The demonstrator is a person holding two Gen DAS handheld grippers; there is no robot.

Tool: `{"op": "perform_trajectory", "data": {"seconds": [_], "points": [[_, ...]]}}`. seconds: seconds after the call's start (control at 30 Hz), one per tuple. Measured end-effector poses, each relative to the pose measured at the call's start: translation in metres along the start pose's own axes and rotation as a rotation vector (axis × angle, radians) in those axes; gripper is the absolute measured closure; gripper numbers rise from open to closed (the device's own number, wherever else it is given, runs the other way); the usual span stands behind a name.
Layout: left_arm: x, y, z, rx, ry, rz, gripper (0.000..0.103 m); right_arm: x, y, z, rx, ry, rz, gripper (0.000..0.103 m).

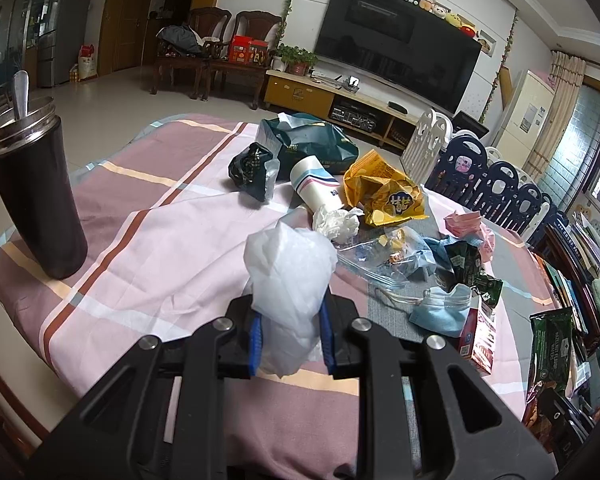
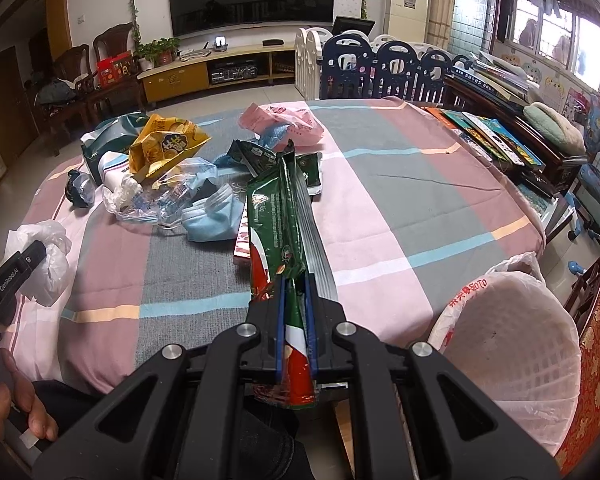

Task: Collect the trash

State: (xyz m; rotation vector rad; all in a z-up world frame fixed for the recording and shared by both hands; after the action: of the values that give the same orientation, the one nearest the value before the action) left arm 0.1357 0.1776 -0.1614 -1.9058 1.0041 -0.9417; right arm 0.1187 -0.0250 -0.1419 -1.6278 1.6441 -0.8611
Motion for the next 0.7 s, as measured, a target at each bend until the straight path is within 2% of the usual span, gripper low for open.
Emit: {"op": "perform_trajectory", "data": {"seconds": [0.7], "points": [[-0.0008, 0.0019, 0.0021, -0.003, -0.002, 0.0, 0.079, -0.0012, 0.0079, 0.0046, -0.02, 0.0, -0.003, 0.093]]}}
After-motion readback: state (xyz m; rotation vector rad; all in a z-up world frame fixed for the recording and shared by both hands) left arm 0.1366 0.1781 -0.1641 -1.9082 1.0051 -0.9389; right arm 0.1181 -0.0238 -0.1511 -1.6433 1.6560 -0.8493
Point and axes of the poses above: each gripper's, at about its wrist camera, not at the fingertips, and z roughly the way its jaws point, x to its right, y to its underside, the point moved 1 cm from there along z, roughly the way its jaws point, and after that the axes turned 13 degrees about x, right-handed, at the moved point
